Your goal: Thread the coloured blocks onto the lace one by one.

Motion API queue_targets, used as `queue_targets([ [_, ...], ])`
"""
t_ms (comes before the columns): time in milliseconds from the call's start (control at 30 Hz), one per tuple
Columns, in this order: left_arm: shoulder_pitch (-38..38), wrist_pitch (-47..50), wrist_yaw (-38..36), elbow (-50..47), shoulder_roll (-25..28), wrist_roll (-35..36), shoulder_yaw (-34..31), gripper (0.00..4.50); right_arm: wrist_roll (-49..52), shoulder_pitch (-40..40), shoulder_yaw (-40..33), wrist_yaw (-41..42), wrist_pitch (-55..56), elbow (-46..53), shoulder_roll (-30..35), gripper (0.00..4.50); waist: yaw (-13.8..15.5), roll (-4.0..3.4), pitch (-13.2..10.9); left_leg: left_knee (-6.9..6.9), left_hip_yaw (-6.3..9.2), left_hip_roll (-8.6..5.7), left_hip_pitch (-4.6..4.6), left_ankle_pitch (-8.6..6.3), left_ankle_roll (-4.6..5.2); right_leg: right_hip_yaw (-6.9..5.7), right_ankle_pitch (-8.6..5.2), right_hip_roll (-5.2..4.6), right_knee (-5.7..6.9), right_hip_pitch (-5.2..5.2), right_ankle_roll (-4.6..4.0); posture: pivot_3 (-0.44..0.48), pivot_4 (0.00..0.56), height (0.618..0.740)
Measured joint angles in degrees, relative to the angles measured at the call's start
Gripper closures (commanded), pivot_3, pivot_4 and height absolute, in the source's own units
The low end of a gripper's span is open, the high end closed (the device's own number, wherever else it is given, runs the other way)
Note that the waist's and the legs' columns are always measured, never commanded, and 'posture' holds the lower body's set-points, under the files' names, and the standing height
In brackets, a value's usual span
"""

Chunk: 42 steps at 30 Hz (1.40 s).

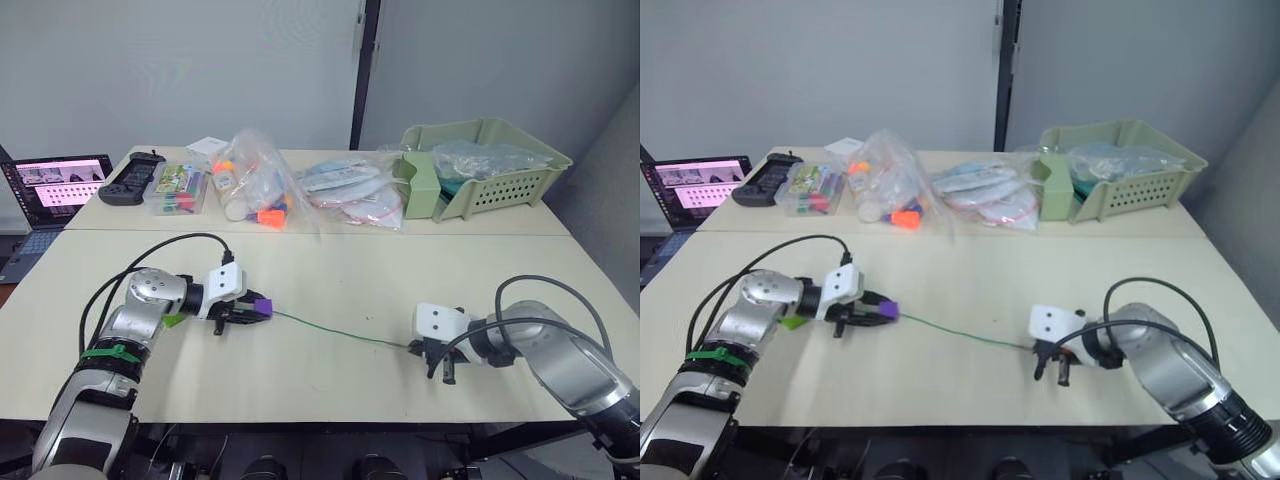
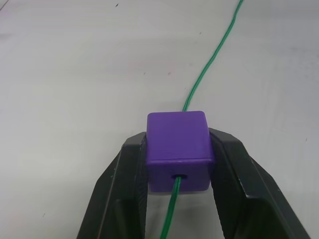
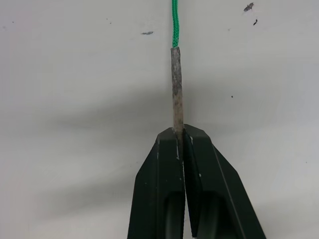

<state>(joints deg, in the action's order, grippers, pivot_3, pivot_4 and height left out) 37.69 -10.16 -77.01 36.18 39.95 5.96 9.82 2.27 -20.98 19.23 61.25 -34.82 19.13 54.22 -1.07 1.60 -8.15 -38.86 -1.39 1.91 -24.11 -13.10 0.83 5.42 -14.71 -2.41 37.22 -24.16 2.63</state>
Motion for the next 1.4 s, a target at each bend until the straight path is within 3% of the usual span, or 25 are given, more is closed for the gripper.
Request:
queue_targets([
  [367,0.89,-4.46,-4.12,7.62,3.15,0.73,-1.97,3.30,-0.41,-1.80,0.44,1.84,1.61,-2.15,-0.53,4.50,-0.24,-0.02,0.01,0.02,-0.09,0.03,0.06,0.00,0.00,0.00,0.01,0.00,0.03,0.00,-0.02,0.000,0.150,0.734],
  [400,1.02,-4.35,-4.80,7.96,3.36,0.76,-2.09,2.25,-0.54,-2.03,0.44,2.06,1.77,-2.39,-0.52,4.50,-0.38,-0.02,0.01,0.05,-0.11,0.04,0.08,0.00,0.00,0.00,0.01,0.00,0.04,-0.01,-0.02,0.000,0.150,0.734],
  [633,0.97,1.96,-10.46,5.70,5.76,3.14,-2.90,0.02,-0.96,-2.34,0.43,3.20,1.92,-2.81,-0.52,4.50,-0.88,-0.01,0.00,0.04,-0.12,0.03,0.09,0.00,0.00,0.01,0.00,0.00,0.34,-0.12,-0.04,0.000,0.150,0.734],
  [800,2.57,3.98,-14.49,3.51,10.15,3.18,-3.37,0.02,-0.84,-2.40,0.42,5.36,1.90,-2.81,0.01,4.50,-0.75,0.01,-0.01,-0.01,-0.11,0.01,0.02,0.00,0.00,0.00,-0.02,-0.02,0.34,-0.15,-0.06,0.000,0.150,0.734],
  [967,7.50,1.49,-15.17,4.35,10.90,0.37,-0.36,0.02,-0.83,-3.45,0.36,6.08,1.82,-2.80,-0.73,4.50,0.35,0.01,-0.01,-0.10,-0.14,-0.03,0.00,0.00,0.00,0.00,-0.02,-0.06,0.31,-0.12,-0.05,0.000,0.150,0.734],
  [1400,15.38,-4.74,-14.76,9.93,3.83,-12.65,9.52,0.02,-0.91,-2.76,0.37,4.37,0.03,-2.05,-2.64,4.50,0.27,0.04,-0.02,-0.10,-0.13,-0.04,-0.06,0.00,-0.01,0.00,-0.02,-0.04,0.34,-0.18,-0.05,0.000,0.150,0.734],
])
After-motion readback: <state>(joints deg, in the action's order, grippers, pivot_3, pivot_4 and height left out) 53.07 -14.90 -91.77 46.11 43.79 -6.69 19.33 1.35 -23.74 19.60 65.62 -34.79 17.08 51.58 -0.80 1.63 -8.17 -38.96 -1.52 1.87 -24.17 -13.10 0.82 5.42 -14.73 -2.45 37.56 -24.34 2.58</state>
